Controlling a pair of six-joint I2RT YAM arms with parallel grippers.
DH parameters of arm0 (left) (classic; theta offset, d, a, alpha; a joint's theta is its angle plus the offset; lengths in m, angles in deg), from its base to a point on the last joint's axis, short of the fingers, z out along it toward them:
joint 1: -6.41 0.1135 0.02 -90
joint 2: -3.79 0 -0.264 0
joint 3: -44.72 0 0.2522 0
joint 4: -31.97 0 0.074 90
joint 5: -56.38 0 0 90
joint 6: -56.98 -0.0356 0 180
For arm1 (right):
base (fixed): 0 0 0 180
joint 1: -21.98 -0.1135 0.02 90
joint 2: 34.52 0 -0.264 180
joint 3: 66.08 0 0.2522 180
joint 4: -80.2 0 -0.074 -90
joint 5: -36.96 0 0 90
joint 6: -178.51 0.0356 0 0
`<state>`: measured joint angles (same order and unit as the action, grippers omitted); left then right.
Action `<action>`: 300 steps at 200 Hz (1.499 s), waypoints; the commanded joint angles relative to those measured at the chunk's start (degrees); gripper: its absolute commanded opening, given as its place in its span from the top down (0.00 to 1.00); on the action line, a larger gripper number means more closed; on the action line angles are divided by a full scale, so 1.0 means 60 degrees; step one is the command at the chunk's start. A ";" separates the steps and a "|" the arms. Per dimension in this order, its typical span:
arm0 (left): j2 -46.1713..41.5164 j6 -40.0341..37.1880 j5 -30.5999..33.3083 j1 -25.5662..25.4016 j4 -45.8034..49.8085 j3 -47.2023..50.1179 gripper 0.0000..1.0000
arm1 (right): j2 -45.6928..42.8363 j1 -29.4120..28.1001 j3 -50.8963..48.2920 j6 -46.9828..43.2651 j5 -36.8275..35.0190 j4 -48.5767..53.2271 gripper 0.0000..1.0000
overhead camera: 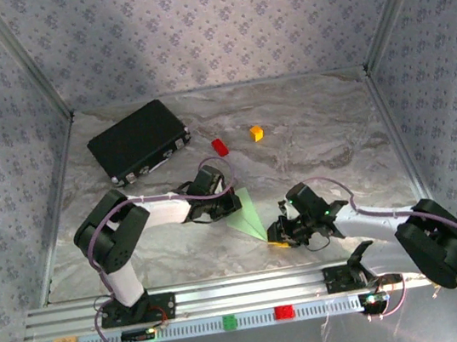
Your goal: Fold a paper plane with a square sheet of paper (pick it up from the middle)
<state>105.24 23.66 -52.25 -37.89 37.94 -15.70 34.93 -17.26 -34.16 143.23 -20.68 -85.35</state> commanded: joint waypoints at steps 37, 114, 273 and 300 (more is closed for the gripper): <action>0.0055 0.0030 0.0207 0.0030 0.0464 0.0173 1.00 | 0.0449 0.0094 0.0281 0.0131 0.0242 -0.0891 0.68; -0.0003 0.0041 0.0228 0.0038 0.0478 0.0203 1.00 | 0.0583 0.0340 0.0360 0.0252 0.0492 -0.1543 0.68; -0.0459 0.0294 -0.0092 0.0025 0.0284 0.0104 0.93 | 0.1143 0.0566 0.0172 0.0022 0.0511 -0.2565 0.94; -0.1232 0.0090 0.0061 0.0014 0.0586 0.0003 0.79 | 0.0736 0.0572 0.0418 -0.0506 0.0190 -0.1594 0.97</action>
<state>103.40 24.76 -52.23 -37.86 39.10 -15.48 41.31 -14.14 -33.25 143.58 -18.17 -100.50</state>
